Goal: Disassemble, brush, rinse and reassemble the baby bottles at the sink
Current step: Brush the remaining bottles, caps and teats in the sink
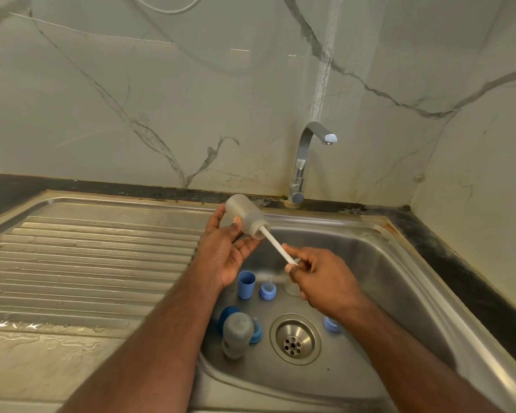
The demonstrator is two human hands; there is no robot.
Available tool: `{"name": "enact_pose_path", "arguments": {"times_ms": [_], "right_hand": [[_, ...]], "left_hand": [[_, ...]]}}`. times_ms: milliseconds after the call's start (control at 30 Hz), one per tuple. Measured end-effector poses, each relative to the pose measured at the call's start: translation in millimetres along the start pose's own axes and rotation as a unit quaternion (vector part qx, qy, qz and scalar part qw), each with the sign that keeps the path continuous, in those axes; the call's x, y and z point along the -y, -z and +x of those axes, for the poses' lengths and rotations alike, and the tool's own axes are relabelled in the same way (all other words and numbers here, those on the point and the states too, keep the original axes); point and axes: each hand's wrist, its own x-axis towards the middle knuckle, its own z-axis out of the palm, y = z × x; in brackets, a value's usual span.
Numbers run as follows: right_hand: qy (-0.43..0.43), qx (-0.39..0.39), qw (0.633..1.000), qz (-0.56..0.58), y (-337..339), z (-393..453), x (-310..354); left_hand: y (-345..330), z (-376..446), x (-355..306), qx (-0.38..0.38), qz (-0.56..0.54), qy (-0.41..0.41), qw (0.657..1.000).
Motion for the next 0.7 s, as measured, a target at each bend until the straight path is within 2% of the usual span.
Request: {"name": "enact_pose_path", "arguments": {"times_ms": [100,200,267,333,400,467,533,600,633,700], "right_hand": [[0.084,-0.052,0.979,-0.180,-2,-3,0],[0.088,-0.059,0.952,-0.287,-9,0,3],[0.069,-0.023,0.957,-0.281,-12,3,6],[0.055,0.013,0.982,-0.180,-7,3,7],[0.038,0.015,0.997,-0.065,0,0,6],[0.055,-0.016,0.994,-0.088,1,-2,6],[0.073,-0.053,0.976,-0.197,-3,0,5],[0.063,-0.044,0.961,-0.265,-10,1,7],[0.057,-0.021,0.962,-0.265,-12,1,8],[0.032,0.033,0.989,-0.140,-8,4,7]], "left_hand": [[-1,0,1,-0.001,0.008,-0.010,1.000],[-1,1,3,0.008,0.036,-0.024,0.999],[-1,0,4,0.011,0.056,-0.030,0.998],[1,1,4,0.012,0.058,-0.032,0.998],[2,1,3,0.016,0.048,-0.028,0.998],[0,1,2,0.021,0.040,-0.027,0.999],[-2,0,4,0.028,0.048,-0.031,0.998],[-2,0,4,0.030,0.058,-0.040,0.997],[-1,-1,4,0.028,0.058,-0.041,0.997],[2,-1,2,0.023,0.049,-0.038,0.998]]}}
